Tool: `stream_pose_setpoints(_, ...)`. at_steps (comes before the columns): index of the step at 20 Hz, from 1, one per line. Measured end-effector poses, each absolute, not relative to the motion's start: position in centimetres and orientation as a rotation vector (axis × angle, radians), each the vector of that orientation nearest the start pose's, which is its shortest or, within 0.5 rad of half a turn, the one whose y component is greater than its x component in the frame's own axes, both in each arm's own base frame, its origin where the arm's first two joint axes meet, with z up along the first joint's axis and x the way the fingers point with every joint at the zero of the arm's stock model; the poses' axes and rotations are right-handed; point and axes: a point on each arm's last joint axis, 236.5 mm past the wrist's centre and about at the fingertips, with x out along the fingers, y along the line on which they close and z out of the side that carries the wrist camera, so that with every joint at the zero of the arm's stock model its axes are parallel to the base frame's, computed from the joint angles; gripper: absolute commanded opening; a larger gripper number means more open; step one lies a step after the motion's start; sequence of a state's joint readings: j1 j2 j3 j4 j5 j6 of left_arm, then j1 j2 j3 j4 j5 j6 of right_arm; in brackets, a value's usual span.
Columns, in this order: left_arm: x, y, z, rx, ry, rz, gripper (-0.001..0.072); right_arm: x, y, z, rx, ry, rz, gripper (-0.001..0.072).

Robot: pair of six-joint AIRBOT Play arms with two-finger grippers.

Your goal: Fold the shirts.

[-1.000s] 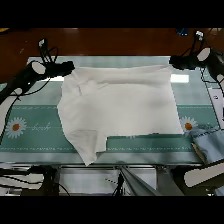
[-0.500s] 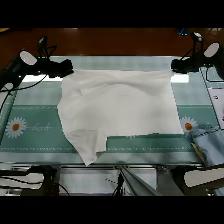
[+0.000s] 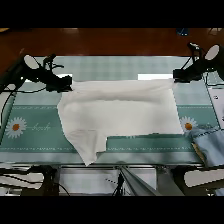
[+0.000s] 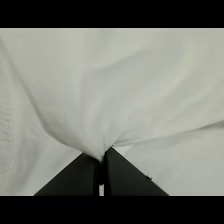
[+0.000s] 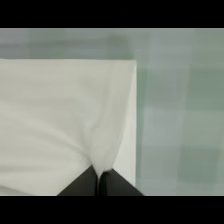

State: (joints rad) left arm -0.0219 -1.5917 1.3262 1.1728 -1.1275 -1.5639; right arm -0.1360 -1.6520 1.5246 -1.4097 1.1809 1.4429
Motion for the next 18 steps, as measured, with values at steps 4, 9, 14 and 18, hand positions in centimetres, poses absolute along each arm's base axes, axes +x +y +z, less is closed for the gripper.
stream_pose_setpoints(4, 42.4, -9.1, -4.8, -0.360, 1.410, -0.204, 0.0336, 47.1, -3.1, -2.4, 0.122, 1.294, 0.049, 0.0251)
stream_pose_setpoints(9, 40.8, -6.5, -2.2, -0.343, 1.442, -0.208, 0.0336, 45.7, -4.9, 0.5, 0.086, 1.314, 0.028, 0.0400)
stream_pose_setpoints(14, 35.8, -1.9, 0.4, -0.375, 1.505, -0.187, 0.0566, 38.9, -9.2, 3.4, 0.090, 1.463, -0.051, 0.0494)
stream_pose_setpoints(18, 29.4, -2.0, -1.1, -0.450, 1.594, -0.220, 0.0567, 34.6, -9.6, 2.8, 0.212, 1.507, -0.019, 0.0494)
